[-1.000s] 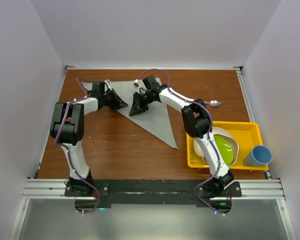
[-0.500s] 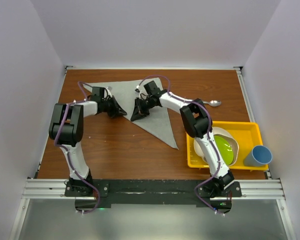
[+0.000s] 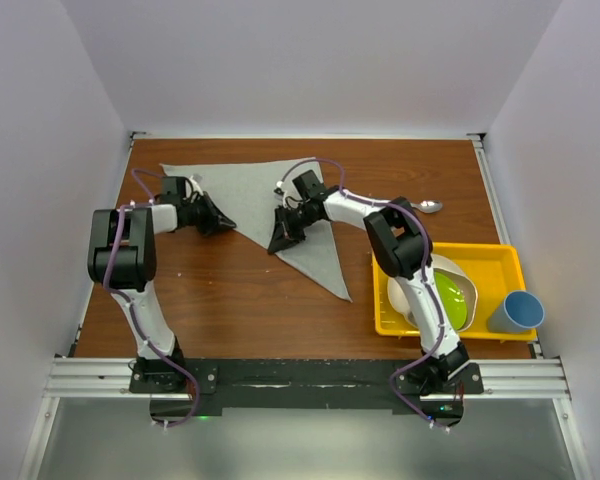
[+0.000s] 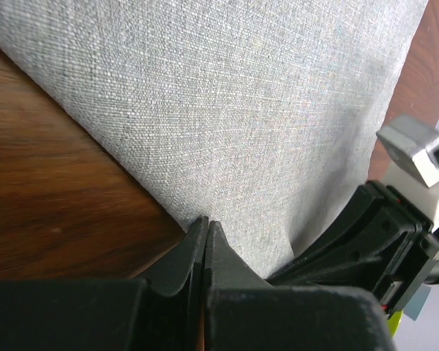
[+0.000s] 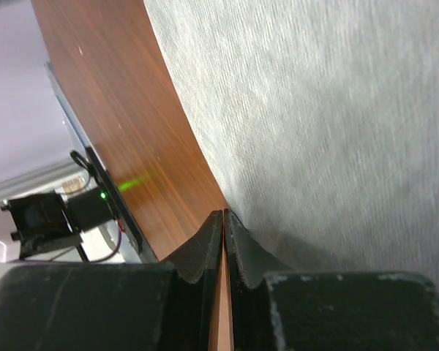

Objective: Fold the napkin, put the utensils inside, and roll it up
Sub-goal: Fold the napkin

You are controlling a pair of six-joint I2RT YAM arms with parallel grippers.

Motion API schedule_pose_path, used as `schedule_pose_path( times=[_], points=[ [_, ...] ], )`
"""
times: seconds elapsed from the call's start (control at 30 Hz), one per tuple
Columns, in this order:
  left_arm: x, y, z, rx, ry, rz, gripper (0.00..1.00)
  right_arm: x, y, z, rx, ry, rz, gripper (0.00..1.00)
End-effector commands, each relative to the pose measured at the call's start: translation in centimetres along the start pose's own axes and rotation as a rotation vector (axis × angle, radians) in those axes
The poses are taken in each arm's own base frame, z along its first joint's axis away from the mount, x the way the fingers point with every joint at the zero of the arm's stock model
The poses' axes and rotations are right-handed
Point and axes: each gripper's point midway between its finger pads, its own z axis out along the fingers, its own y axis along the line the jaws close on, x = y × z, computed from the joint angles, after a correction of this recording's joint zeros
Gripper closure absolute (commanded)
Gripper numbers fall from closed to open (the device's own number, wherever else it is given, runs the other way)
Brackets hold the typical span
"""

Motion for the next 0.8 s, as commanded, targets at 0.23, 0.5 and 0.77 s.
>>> schedule_pose_path(
  times=[0.23,0.5,0.77],
  points=[
    [-0.5,1.8,-0.2,-0.051,-0.018,0.044,1.00,3.8,2.4,-4.3,-0.008,0.019,-0.069,0.91],
    [-1.8,-0.1,-1.4,-0.030,-0.042,0.077,1.00,3.6,2.3,-4.9,-0.026,0.006,-0.054,0.90],
    [-2.9,-0.5,-1.0,-0.026,-0.048,0.070,1.00,7.1,-1.9,-5.2,0.067,0.053,-0.030,0.90]
  ],
)
